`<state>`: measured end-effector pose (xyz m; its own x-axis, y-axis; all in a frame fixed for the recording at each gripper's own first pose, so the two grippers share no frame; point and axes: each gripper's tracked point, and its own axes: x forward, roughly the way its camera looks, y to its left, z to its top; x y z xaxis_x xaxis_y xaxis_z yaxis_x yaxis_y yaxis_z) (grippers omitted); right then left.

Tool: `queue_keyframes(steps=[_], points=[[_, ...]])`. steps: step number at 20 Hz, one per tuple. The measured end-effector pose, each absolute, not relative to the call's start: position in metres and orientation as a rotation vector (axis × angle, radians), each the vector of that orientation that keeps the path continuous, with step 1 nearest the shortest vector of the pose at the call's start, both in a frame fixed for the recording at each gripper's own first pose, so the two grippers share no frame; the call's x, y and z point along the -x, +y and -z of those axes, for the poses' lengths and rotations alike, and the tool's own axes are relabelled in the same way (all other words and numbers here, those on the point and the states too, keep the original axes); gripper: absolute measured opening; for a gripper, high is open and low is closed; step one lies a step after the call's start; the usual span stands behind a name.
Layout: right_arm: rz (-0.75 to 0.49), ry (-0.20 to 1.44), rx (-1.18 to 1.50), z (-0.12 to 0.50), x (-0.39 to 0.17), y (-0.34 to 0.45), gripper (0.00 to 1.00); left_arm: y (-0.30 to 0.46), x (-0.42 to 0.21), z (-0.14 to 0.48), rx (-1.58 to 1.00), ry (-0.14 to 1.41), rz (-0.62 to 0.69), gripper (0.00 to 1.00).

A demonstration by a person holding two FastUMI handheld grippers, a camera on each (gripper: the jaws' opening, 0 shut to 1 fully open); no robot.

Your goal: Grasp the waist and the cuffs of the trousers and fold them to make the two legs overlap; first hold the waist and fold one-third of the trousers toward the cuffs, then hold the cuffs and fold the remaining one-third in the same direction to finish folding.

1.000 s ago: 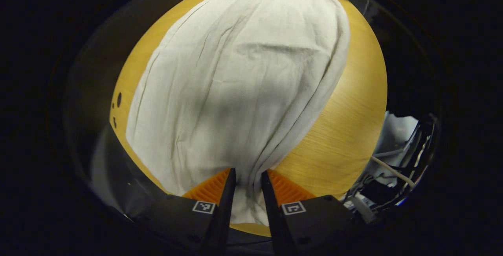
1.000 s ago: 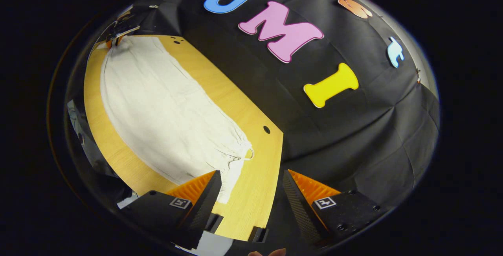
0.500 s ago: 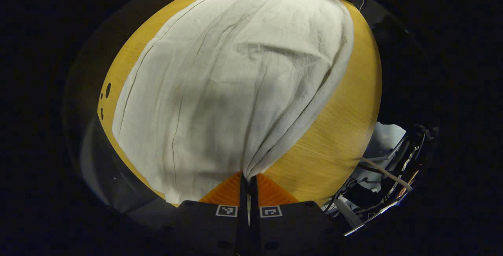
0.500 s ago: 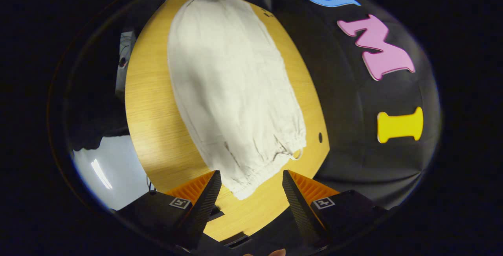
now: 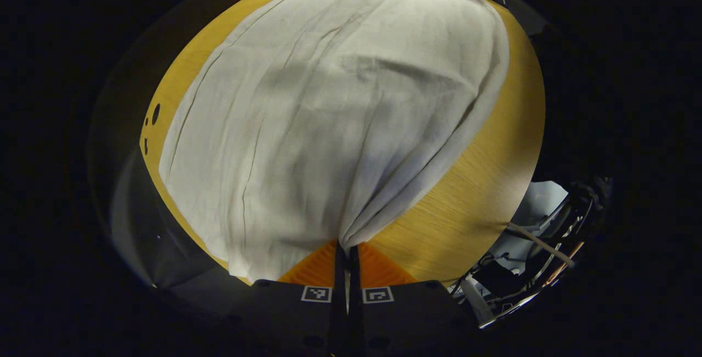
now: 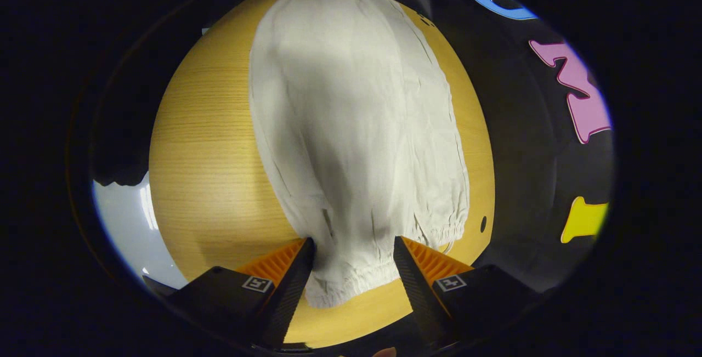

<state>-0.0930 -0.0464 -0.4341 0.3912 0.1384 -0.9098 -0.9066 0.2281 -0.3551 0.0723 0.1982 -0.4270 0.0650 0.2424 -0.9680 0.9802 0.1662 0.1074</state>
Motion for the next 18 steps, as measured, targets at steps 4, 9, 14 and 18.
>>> queue_keyframes(steps=[4, 9, 14, 18], points=[[-0.909, 1.101, 0.992, 0.445, 0.114, -0.044, 0.52, 0.199, -0.072, 0.427, -1.297, 1.349, 0.907, 0.06], [-0.879, 1.091, 1.095, 0.447, 0.116, -0.043, 0.08, 0.199, -0.073, 0.427, -1.288, 1.292, 0.878, 0.06], [-0.741, 1.099, 0.985, 0.431, 0.110, -0.042, 0.05, 0.201, -0.073, 0.424, -1.298, 1.224, 0.846, 0.05], [-0.602, 1.041, 0.834, 0.391, 0.093, -0.040, 0.05, 0.198, -0.086, 0.411, -1.153, 1.178, 0.747, 0.05]])
